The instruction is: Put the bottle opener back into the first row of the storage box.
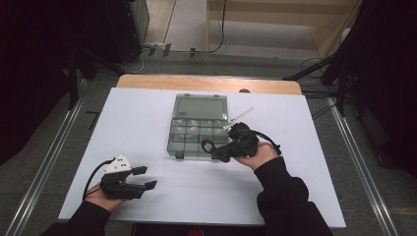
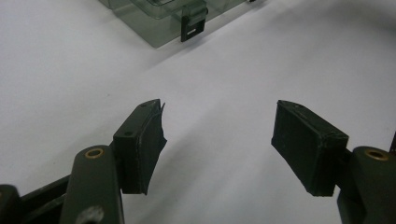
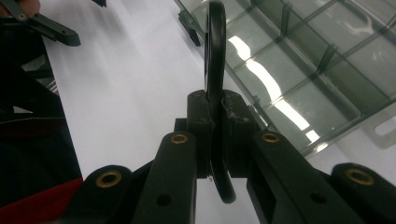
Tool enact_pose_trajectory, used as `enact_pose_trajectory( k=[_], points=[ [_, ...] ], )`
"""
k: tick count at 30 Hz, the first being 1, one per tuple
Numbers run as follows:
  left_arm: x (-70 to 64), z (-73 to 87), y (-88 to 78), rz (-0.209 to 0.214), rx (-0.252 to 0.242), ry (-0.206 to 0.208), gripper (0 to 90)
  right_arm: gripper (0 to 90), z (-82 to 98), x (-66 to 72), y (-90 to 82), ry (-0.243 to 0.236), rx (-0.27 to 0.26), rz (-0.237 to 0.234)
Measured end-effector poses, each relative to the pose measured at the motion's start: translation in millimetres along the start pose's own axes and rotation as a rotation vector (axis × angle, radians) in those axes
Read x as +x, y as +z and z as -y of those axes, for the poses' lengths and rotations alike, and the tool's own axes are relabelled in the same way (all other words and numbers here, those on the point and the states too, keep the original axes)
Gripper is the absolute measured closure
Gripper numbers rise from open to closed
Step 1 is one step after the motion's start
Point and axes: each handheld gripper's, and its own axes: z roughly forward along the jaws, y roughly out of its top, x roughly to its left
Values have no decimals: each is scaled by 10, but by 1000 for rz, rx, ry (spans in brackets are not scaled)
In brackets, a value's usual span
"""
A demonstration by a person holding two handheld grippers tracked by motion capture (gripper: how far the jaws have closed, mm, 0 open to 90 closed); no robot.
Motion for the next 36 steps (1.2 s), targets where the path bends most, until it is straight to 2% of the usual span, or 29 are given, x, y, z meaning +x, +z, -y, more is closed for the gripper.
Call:
enact_pose_trajectory(
  k=[3,6,9,14,16,17,18,20,27,36],
  points=[
    [-2,1,-1,-2,-3,-1,333,844,-59,-39,-11,-22,9,-9],
    [0,1,-2,-2,-1,-2,334,844,-126,-98,-23,-81,23,-17],
    [-2,1,1,1,-3,-1,334,844,-178,-154,-30,-94,34,-36],
    [-2,1,2,2,1,0,334,844,-241,-233,-40,-76,40,-32],
    [-3,1,3,3,-1,0,334,844,-285,-291,-36,-34,31,-16],
    [-3,1,3,3,-1,0,334,844,-285,-291,-36,-34,31,-16],
    [-3,1,3,3,-2,0,334,844,-312,-330,-26,-4,18,-10],
    [-3,1,3,3,-1,0,334,844,-338,-360,-12,13,18,-1],
    [-2,2,3,4,-2,0,334,844,-432,-448,39,45,15,1],
    [-7,2,4,7,-4,-2,334,844,-538,-511,116,53,30,23]
  ],
)
